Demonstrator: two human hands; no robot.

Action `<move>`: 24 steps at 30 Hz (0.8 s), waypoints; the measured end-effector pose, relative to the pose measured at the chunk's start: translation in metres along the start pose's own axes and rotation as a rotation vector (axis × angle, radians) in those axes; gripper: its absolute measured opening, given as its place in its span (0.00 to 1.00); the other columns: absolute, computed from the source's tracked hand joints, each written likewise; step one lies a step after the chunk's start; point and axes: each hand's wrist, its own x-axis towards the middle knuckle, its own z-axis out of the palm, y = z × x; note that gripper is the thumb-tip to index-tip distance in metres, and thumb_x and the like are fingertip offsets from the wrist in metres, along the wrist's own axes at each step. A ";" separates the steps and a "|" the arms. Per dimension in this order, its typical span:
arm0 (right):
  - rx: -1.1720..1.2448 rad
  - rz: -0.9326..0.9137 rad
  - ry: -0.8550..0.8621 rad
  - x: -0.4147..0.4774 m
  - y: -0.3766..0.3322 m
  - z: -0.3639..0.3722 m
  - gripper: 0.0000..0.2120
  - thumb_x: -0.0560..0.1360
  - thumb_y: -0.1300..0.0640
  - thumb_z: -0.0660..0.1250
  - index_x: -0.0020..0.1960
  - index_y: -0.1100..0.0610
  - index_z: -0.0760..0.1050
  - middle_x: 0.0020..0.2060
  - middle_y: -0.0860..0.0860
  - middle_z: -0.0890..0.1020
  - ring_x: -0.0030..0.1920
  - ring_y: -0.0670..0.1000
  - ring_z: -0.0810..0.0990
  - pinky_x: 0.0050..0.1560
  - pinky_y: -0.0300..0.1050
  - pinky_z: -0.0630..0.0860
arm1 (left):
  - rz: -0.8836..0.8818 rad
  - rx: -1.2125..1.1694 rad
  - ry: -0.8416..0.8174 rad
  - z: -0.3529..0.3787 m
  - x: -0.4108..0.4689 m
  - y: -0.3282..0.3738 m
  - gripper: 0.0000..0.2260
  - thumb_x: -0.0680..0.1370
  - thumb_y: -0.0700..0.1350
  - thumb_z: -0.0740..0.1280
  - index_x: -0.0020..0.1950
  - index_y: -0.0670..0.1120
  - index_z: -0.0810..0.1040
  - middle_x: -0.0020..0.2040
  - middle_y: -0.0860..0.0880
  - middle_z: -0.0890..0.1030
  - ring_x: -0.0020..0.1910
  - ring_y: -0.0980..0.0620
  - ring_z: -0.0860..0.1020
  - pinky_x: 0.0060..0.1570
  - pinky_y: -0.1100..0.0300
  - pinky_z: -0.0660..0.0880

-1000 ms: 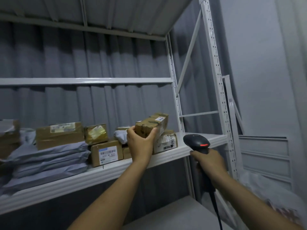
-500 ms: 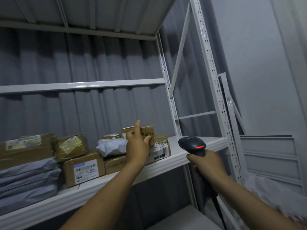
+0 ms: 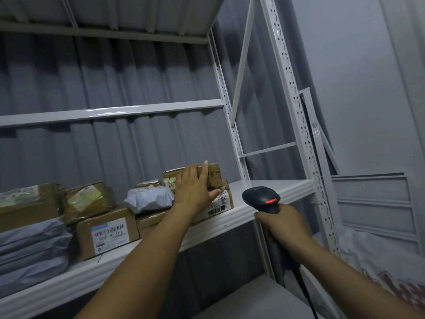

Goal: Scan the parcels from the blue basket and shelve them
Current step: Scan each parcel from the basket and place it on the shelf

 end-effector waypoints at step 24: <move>-0.133 0.010 -0.159 -0.205 -0.035 0.039 0.05 0.71 0.58 0.71 0.40 0.58 0.77 0.29 0.55 0.80 0.27 0.51 0.78 0.30 0.42 0.76 | -0.054 -0.228 -0.106 -0.059 -0.235 -0.052 0.27 0.78 0.58 0.63 0.74 0.48 0.66 0.74 0.42 0.61 0.72 0.42 0.61 0.69 0.48 0.63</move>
